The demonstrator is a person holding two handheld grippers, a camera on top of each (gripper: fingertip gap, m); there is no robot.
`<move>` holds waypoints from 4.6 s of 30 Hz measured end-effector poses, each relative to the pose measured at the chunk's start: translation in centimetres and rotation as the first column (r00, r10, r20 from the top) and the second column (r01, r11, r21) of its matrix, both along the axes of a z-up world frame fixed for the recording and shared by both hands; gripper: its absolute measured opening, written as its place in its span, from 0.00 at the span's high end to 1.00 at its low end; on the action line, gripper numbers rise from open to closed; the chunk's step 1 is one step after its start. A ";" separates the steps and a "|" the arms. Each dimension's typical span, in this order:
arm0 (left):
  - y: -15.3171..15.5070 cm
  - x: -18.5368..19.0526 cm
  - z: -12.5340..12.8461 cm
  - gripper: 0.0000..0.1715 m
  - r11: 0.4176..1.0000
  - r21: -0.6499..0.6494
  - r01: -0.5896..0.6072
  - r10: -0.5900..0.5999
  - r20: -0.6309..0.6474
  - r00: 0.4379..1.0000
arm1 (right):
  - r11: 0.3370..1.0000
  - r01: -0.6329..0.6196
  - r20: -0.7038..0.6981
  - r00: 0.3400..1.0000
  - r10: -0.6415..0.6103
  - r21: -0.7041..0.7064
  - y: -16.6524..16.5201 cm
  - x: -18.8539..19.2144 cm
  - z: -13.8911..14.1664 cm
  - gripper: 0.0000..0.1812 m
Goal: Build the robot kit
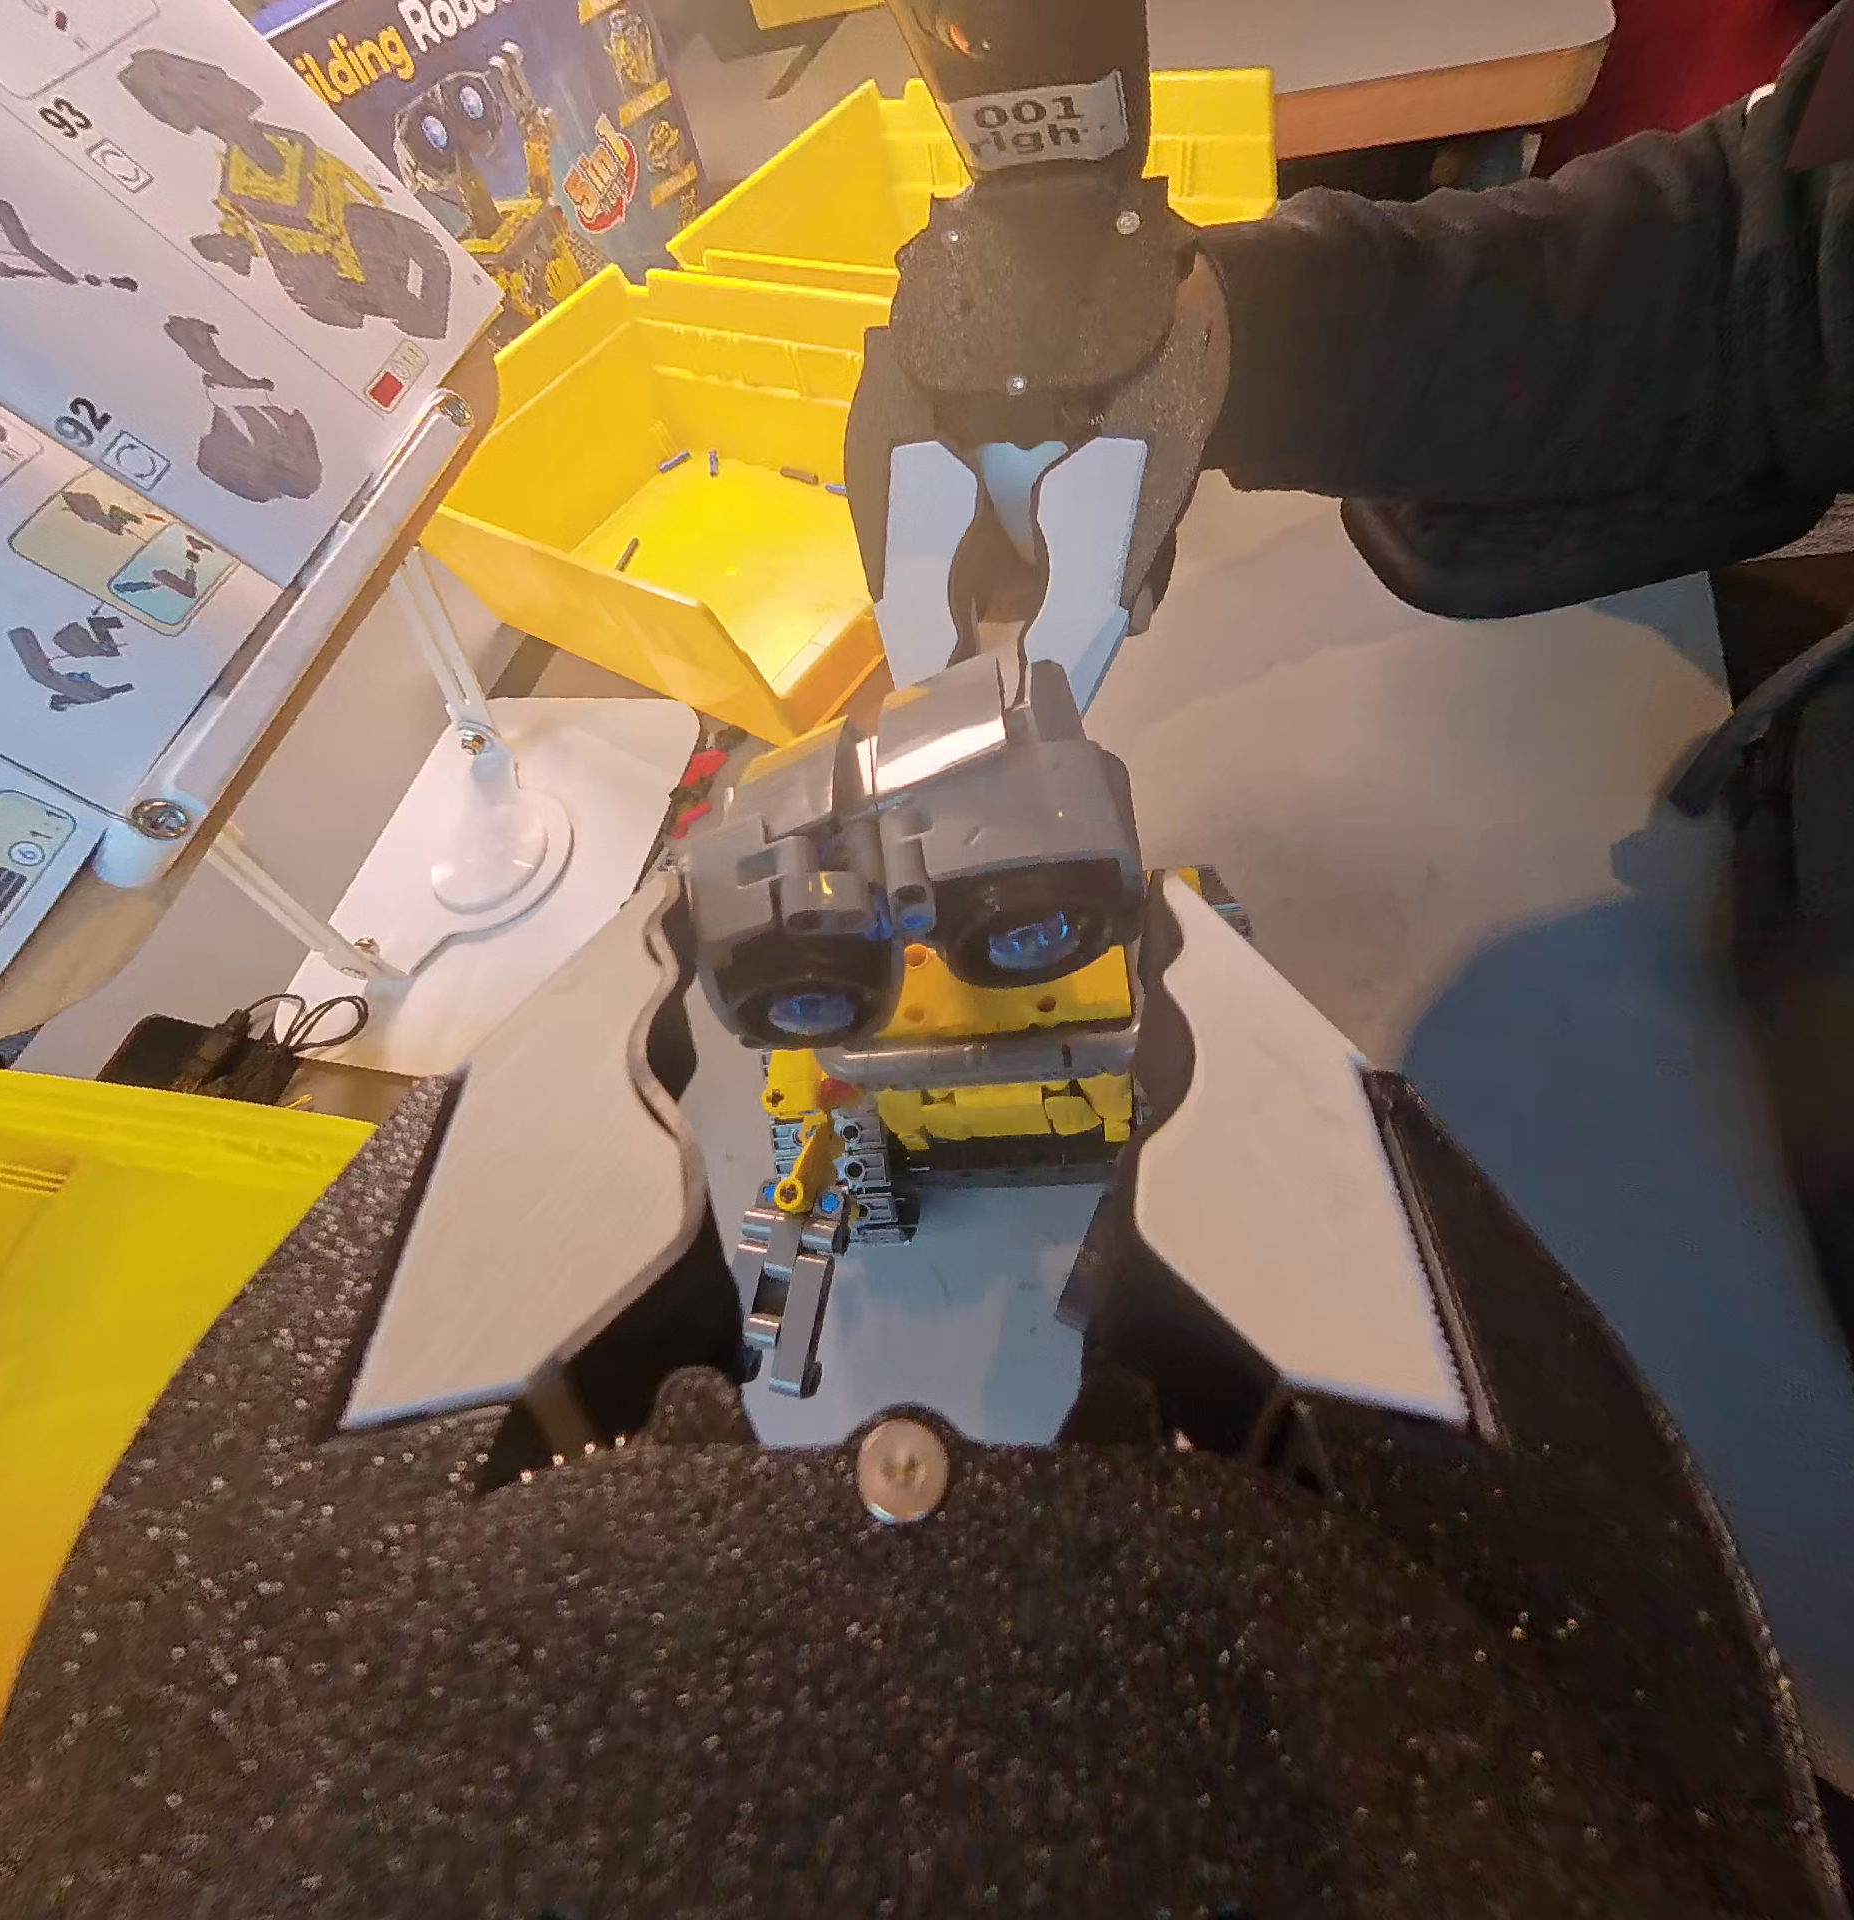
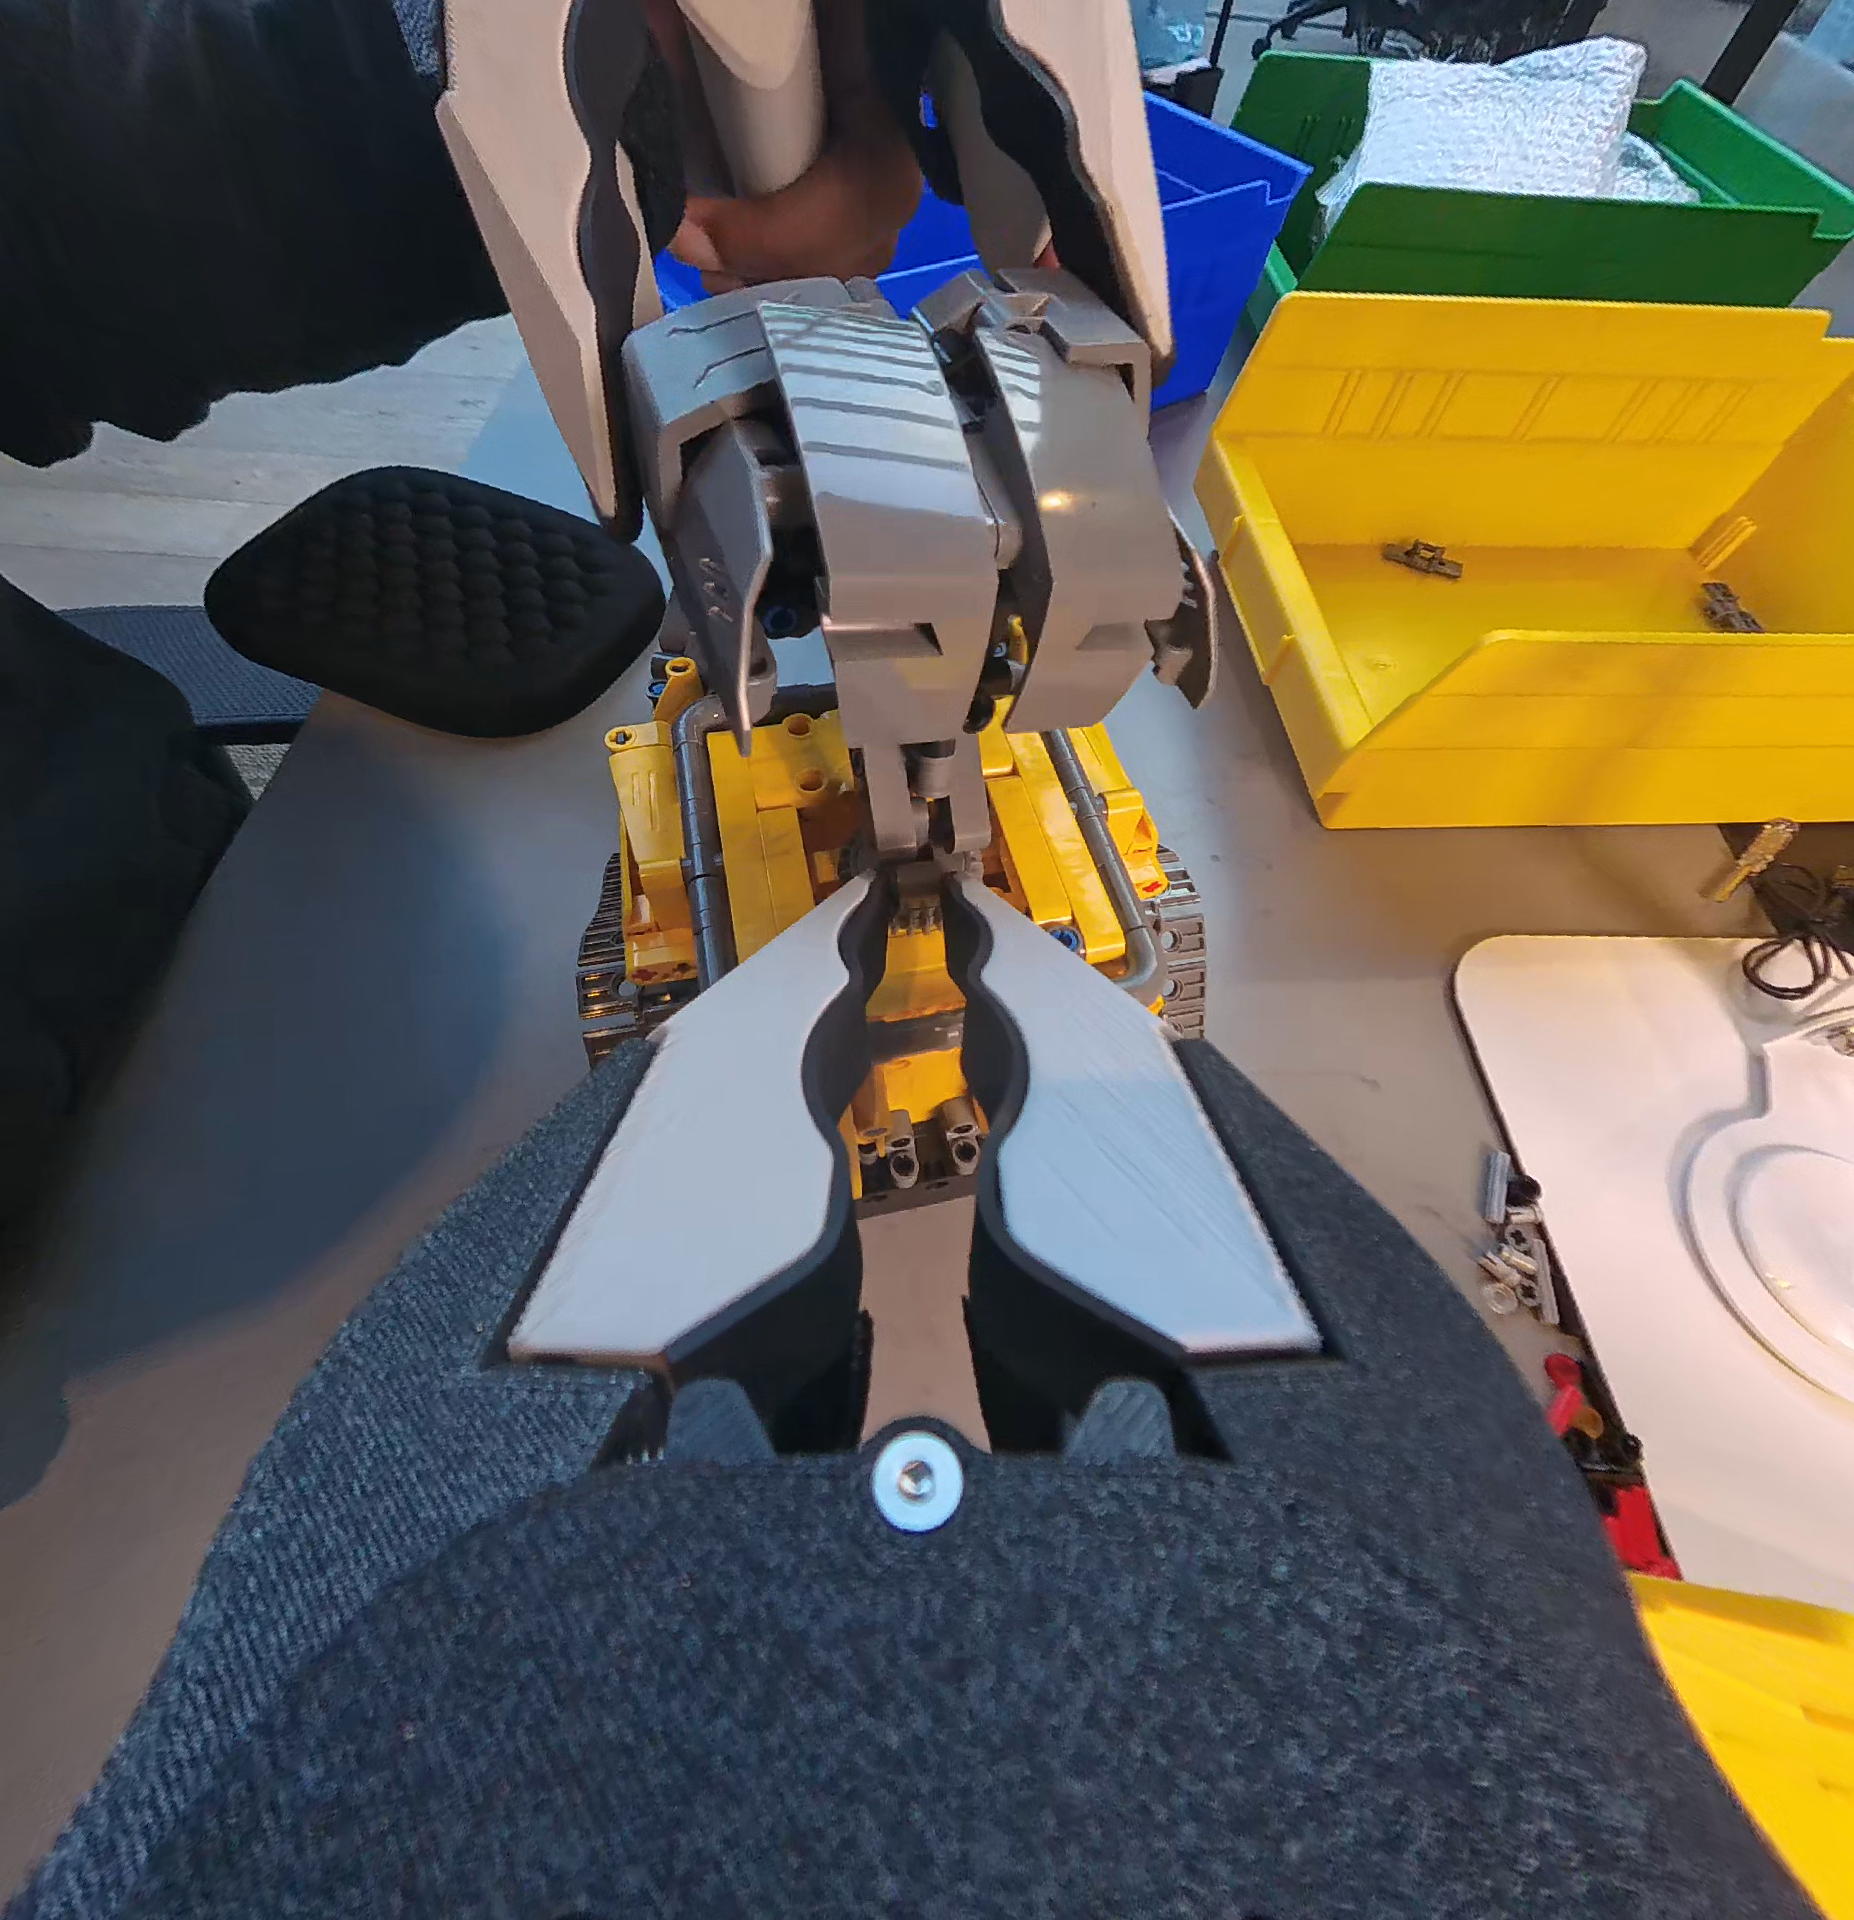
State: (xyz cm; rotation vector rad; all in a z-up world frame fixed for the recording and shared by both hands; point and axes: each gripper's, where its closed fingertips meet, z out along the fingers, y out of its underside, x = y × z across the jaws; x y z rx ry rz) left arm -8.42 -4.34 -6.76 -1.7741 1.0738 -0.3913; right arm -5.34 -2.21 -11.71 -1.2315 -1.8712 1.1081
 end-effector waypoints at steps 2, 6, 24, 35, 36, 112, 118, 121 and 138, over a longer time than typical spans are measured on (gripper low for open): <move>0.1 0.0 0.1 0.51 1.000 -0.007 0.000 0.000 0.017 1.000 | 1.000 -0.002 -0.001 1.000 0.002 0.009 -0.1 0.0 0.0 0.94; 0.3 -0.1 0.0 0.51 0.999 -0.032 -0.001 0.002 0.051 0.999 | 0.999 -0.036 0.000 0.999 0.036 -0.002 -0.4 0.4 0.2 0.89; 2.1 -1.0 -0.2 0.50 0.972 -0.227 0.053 0.003 0.241 0.971 | 0.967 -0.011 -0.092 0.996 -0.012 -0.253 0.8 -0.3 2.4 0.76; 3.5 -0.3 -0.1 0.50 0.938 -0.332 0.095 0.012 0.306 0.952 | 0.893 0.000 -0.142 0.987 -0.072 -0.450 2.1 -0.5 4.1 0.76; 3.5 -0.2 0.0 0.50 0.940 -0.328 0.095 0.009 0.303 0.953 | 0.898 0.000 -0.141 0.988 -0.069 -0.441 2.1 -0.4 4.1 0.76; 1.5 -2.2 2.3 0.52 0.990 -0.017 0.137 -0.117 0.423 0.898 | 0.993 0.100 0.085 0.992 -0.095 -0.063 0.2 -0.3 -0.1 0.95; 1.3 -2.5 2.2 0.52 0.992 -0.013 0.128 -0.110 0.421 0.900 | 0.993 0.099 0.077 0.993 -0.093 -0.071 0.4 -0.2 0.0 0.89; 1.2 -2.3 2.3 0.52 0.992 -0.004 0.128 -0.115 0.416 0.902 | 0.989 0.085 0.019 0.996 -0.083 -0.122 0.2 -0.6 1.1 0.78; 2.0 1.4 5.4 0.56 0.967 0.154 0.204 -0.250 0.396 0.883 | 0.966 -0.144 -0.140 0.983 0.115 -0.213 -0.7 -1.9 4.3 0.73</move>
